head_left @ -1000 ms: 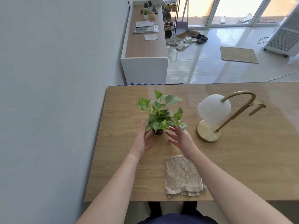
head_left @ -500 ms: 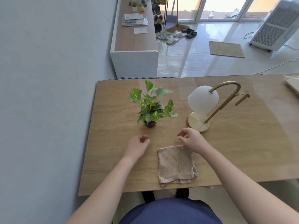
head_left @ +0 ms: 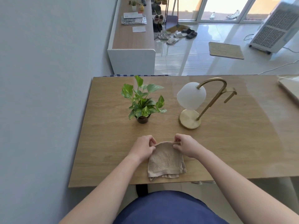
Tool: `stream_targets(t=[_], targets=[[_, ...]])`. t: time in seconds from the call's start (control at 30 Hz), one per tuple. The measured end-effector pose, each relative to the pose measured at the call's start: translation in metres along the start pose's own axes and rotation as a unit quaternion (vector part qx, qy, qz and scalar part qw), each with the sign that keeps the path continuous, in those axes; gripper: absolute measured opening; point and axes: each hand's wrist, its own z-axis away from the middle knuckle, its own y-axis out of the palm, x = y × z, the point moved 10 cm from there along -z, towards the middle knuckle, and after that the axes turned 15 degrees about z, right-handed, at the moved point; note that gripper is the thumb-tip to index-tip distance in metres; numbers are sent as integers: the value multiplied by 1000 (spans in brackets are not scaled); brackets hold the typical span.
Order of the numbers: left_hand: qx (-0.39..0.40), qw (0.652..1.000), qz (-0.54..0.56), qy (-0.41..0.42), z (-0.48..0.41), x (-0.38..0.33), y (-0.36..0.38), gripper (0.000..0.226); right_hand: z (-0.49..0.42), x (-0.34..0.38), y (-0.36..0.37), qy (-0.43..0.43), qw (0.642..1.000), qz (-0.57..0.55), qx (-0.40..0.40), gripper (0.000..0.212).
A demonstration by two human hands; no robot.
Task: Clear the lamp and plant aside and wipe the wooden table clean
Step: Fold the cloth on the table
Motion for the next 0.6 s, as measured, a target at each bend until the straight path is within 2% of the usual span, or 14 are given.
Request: stream_targets(t=[0.13, 0.2, 0.33, 0.47, 0.6], targets=[[-16, 1000, -3, 6, 11, -4, -2, 4, 12, -6, -1, -26, 999, -33, 14, 11], [-26, 999, 25, 11, 19, -5, -4, 5, 17, -6, -2, -37, 998, -52, 19, 14], [-40, 995, 92, 2, 29, -5, -4, 12, 26, -10, -12, -37, 989, -141, -3, 7], [-63, 994, 86, -24, 26, 1, -6, 14, 21, -10, -14, -44, 990, -132, 1, 9], [-39, 997, 56, -33, 17, 1, -5, 18, 10, -9, -9, -46, 995, -89, 21, 15]])
